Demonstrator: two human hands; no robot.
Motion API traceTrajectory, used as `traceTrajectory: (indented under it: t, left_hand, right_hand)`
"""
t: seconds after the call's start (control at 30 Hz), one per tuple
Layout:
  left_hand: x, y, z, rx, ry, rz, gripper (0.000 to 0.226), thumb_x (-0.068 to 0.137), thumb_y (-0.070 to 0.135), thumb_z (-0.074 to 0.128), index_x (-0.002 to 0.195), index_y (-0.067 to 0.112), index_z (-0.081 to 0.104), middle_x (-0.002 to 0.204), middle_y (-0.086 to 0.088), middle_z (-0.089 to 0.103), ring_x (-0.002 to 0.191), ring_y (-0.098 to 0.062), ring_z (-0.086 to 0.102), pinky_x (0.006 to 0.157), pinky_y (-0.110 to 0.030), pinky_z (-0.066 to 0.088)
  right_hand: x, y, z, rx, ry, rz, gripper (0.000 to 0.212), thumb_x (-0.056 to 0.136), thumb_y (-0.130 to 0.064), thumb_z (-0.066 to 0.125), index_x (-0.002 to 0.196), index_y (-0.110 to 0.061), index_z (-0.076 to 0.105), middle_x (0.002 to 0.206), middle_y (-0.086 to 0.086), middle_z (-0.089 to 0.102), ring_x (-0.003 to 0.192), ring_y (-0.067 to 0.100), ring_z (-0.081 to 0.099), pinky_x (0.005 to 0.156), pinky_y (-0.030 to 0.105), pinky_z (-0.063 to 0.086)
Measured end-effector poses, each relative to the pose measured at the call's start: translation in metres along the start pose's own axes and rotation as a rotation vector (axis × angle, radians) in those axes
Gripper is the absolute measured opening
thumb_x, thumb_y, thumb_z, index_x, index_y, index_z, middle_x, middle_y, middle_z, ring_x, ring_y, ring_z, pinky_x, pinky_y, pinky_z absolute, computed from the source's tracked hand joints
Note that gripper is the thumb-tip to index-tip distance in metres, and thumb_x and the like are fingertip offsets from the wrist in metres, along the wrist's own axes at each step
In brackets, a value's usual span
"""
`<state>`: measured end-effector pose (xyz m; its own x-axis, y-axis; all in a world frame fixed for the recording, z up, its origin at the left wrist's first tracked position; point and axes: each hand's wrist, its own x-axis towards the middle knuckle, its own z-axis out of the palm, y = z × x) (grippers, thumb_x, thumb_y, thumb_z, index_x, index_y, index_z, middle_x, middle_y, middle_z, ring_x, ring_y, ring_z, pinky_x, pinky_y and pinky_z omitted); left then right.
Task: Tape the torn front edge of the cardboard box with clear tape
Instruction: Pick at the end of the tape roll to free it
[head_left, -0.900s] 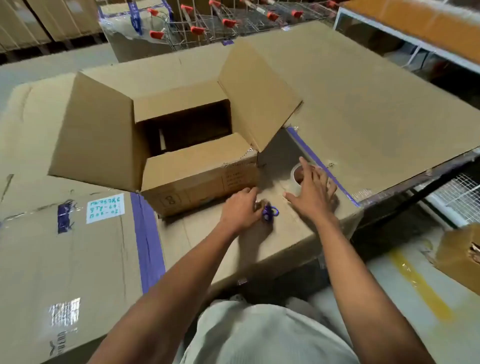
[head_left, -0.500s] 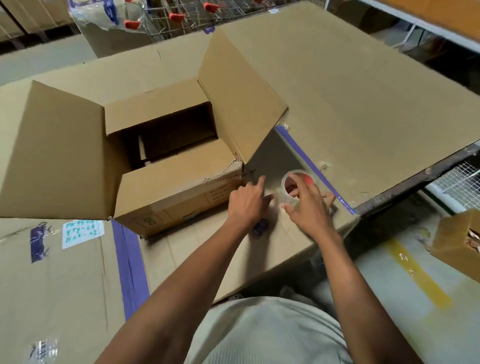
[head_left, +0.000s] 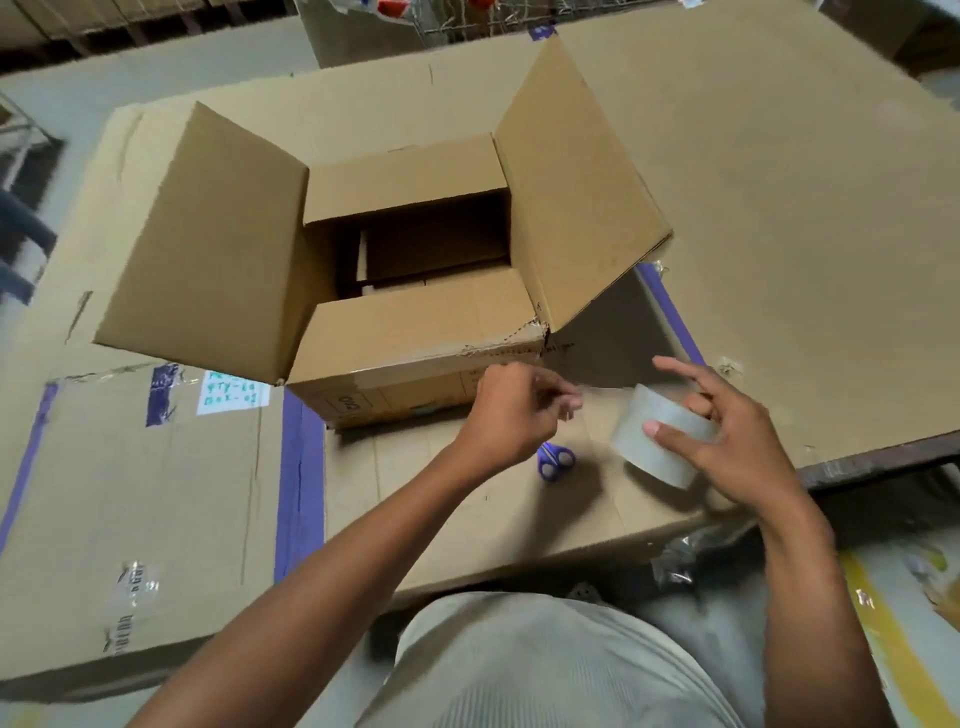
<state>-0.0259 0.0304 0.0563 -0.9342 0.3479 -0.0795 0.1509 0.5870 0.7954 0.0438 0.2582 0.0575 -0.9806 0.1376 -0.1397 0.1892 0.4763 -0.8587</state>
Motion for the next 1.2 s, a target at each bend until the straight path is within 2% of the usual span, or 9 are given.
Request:
traceTrajectory:
  t: [0.03, 0.1, 0.27, 0.4, 0.5, 0.63, 0.73, 0.97, 1.2]
  left_hand:
    - [-0.007, 0.002, -0.007, -0.079, 0.013, -0.046, 0.008, 0.090, 0.010, 0.076, 0.096, 0.010, 0.081, 0.077, -0.002, 0.079, 0.070, -0.007, 0.075, 0.074, -0.027, 0.061]
    - [-0.020, 0.006, -0.019, -0.227, 0.020, -0.135, 0.005, 0.090, 0.006, 0.076, 0.092, 0.004, 0.080, 0.071, -0.006, 0.076, 0.061, -0.009, 0.072, 0.064, -0.027, 0.060]
    - [-0.051, 0.004, -0.044, -0.322, 0.075, -0.169, 0.007, 0.092, 0.008, 0.074, 0.089, 0.003, 0.078, 0.074, -0.012, 0.077, 0.066, -0.027, 0.074, 0.062, -0.035, 0.063]
    - [-0.068, 0.000, -0.045, -0.308, 0.113, -0.178, 0.012, 0.095, 0.012, 0.071, 0.092, 0.002, 0.078, 0.074, -0.009, 0.078, 0.067, -0.030, 0.074, 0.063, -0.039, 0.063]
    - [-0.076, -0.002, -0.040, -0.306, 0.153, -0.192, 0.013, 0.095, 0.015, 0.070, 0.093, 0.006, 0.079, 0.075, -0.006, 0.078, 0.068, -0.026, 0.074, 0.066, -0.041, 0.064]
    - [-0.080, -0.014, -0.028, -0.313, 0.195, -0.246, 0.013, 0.095, 0.016, 0.071, 0.092, 0.007, 0.080, 0.072, -0.002, 0.077, 0.065, -0.018, 0.072, 0.065, -0.040, 0.062]
    - [-0.082, -0.022, -0.020, -0.357, 0.209, -0.269, 0.011, 0.094, 0.014, 0.071, 0.091, 0.009, 0.080, 0.070, -0.002, 0.077, 0.062, -0.014, 0.070, 0.062, -0.037, 0.059]
    - [-0.072, -0.020, -0.010, -0.361, 0.225, -0.258, 0.013, 0.092, 0.016, 0.074, 0.085, 0.024, 0.080, 0.069, 0.004, 0.077, 0.061, -0.007, 0.067, 0.059, -0.026, 0.055]
    - [-0.064, -0.019, -0.001, -0.372, 0.237, -0.257, 0.007, 0.091, 0.016, 0.076, 0.088, 0.016, 0.082, 0.071, -0.001, 0.078, 0.064, -0.012, 0.067, 0.061, -0.034, 0.057]
  right_hand:
    - [-0.005, -0.004, 0.000, 0.061, -0.030, -0.029, 0.064, 0.084, -0.013, 0.081, 0.137, -0.041, 0.057, 0.064, -0.011, 0.060, 0.071, 0.006, 0.060, 0.075, 0.031, 0.053]
    - [-0.011, -0.009, 0.000, 0.124, -0.087, -0.064, 0.061, 0.083, -0.010, 0.082, 0.134, -0.037, 0.061, 0.058, -0.009, 0.061, 0.059, 0.007, 0.057, 0.066, 0.026, 0.049]
    - [-0.011, -0.023, 0.009, 0.171, -0.302, -0.077, 0.059, 0.084, -0.008, 0.079, 0.133, -0.038, 0.062, 0.067, -0.005, 0.072, 0.062, 0.010, 0.064, 0.060, 0.021, 0.051]
    - [-0.007, -0.024, 0.017, 0.112, -0.419, -0.064, 0.050, 0.087, -0.014, 0.079, 0.127, -0.042, 0.067, 0.083, 0.004, 0.077, 0.078, 0.017, 0.070, 0.068, 0.033, 0.054]
    - [-0.006, -0.024, 0.023, 0.096, -0.396, -0.057, 0.032, 0.084, -0.023, 0.081, 0.109, -0.041, 0.076, 0.096, -0.009, 0.079, 0.083, 0.012, 0.073, 0.069, 0.034, 0.056]
    - [-0.005, -0.022, 0.029, 0.030, -0.383, -0.041, 0.020, 0.078, -0.039, 0.083, 0.094, -0.049, 0.077, 0.090, -0.021, 0.075, 0.078, 0.012, 0.070, 0.069, 0.041, 0.061]
    - [-0.004, -0.018, 0.029, -0.036, -0.367, -0.055, 0.019, 0.077, -0.045, 0.083, 0.094, -0.049, 0.075, 0.085, -0.016, 0.075, 0.074, 0.021, 0.069, 0.069, 0.049, 0.059]
    - [-0.003, -0.008, 0.025, -0.146, -0.311, -0.076, 0.026, 0.078, -0.057, 0.078, 0.099, -0.044, 0.069, 0.080, -0.010, 0.073, 0.073, 0.016, 0.068, 0.063, 0.046, 0.057]
    - [0.001, 0.002, 0.022, -0.221, -0.252, -0.089, 0.027, 0.078, -0.060, 0.076, 0.098, -0.045, 0.064, 0.086, -0.013, 0.071, 0.077, 0.014, 0.067, 0.063, 0.044, 0.057]
